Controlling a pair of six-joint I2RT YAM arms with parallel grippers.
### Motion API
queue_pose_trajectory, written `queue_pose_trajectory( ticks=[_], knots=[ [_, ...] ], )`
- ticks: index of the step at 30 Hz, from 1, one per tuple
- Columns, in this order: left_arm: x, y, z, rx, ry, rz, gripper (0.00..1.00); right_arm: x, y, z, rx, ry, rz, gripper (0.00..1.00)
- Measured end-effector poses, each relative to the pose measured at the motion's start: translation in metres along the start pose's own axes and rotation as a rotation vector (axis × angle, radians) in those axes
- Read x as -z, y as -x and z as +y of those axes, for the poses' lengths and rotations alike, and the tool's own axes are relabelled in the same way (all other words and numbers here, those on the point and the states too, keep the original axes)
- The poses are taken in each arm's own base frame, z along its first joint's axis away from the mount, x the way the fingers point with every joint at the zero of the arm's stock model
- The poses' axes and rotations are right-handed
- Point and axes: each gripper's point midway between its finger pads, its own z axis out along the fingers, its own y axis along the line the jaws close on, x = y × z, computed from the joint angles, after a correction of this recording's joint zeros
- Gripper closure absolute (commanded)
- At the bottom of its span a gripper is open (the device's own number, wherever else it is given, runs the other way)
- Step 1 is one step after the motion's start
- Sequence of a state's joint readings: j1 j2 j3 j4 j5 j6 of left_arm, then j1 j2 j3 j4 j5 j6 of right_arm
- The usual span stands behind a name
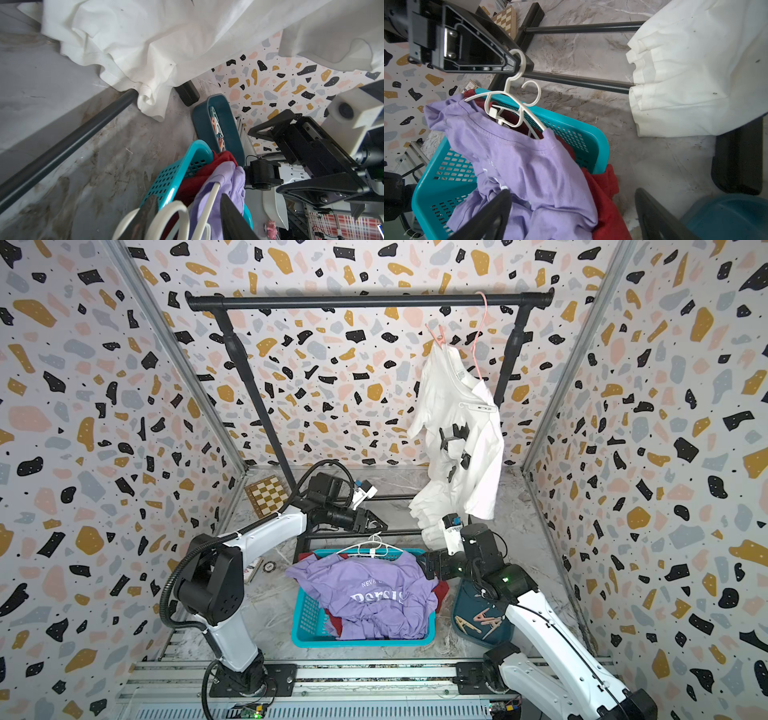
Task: Use clothespins to secure the t-shirt on both sides of the hanger
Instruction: Pick up the hanger from the basket.
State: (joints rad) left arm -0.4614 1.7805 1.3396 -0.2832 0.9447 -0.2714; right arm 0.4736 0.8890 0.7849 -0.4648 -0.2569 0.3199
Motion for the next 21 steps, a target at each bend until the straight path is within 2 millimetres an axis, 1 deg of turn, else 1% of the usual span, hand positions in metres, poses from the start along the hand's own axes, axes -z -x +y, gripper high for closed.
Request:
queue_pose_trajectory(
  ticks=[2,5,7,11,15,17,18,20,21],
  knots=[
    [0.004,-0.001,-0.009,-0.023,-0.005,-0.004,0.53,0.0,0.0,0.0,0.004,0.0,-0.002,0.07],
    [0.009,-0.005,-0.018,-0.051,-0.006,-0.006,0.54,0.0,0.0,0.0,0.007,-0.002,-0.002,0.07],
    [0.012,-0.009,-0.02,-0.058,-0.003,-0.002,0.55,0.0,0.001,-0.001,0.008,-0.005,-0.003,0.07],
    [0.012,-0.018,-0.019,-0.065,0.01,0.012,0.61,0.0,0.001,-0.003,0.011,-0.016,-0.005,0.07],
    [0.01,-0.024,-0.019,-0.071,0.022,0.026,0.7,0.001,0.002,-0.006,0.012,-0.037,-0.011,0.07],
    [0.01,-0.026,-0.021,-0.081,0.027,0.027,0.77,0.002,0.001,-0.008,0.009,-0.049,-0.01,0.07],
    [0.01,-0.026,-0.022,-0.087,0.029,0.026,0.79,0.002,0.001,-0.009,0.005,-0.053,-0.009,0.07],
    [0.012,-0.025,-0.026,-0.101,0.031,0.022,0.89,0.004,-0.001,-0.012,-0.007,-0.073,-0.004,0.06],
    [0.013,-0.025,-0.028,-0.103,0.03,0.02,0.91,0.005,-0.002,-0.014,-0.017,-0.084,0.001,0.06]
  ],
)
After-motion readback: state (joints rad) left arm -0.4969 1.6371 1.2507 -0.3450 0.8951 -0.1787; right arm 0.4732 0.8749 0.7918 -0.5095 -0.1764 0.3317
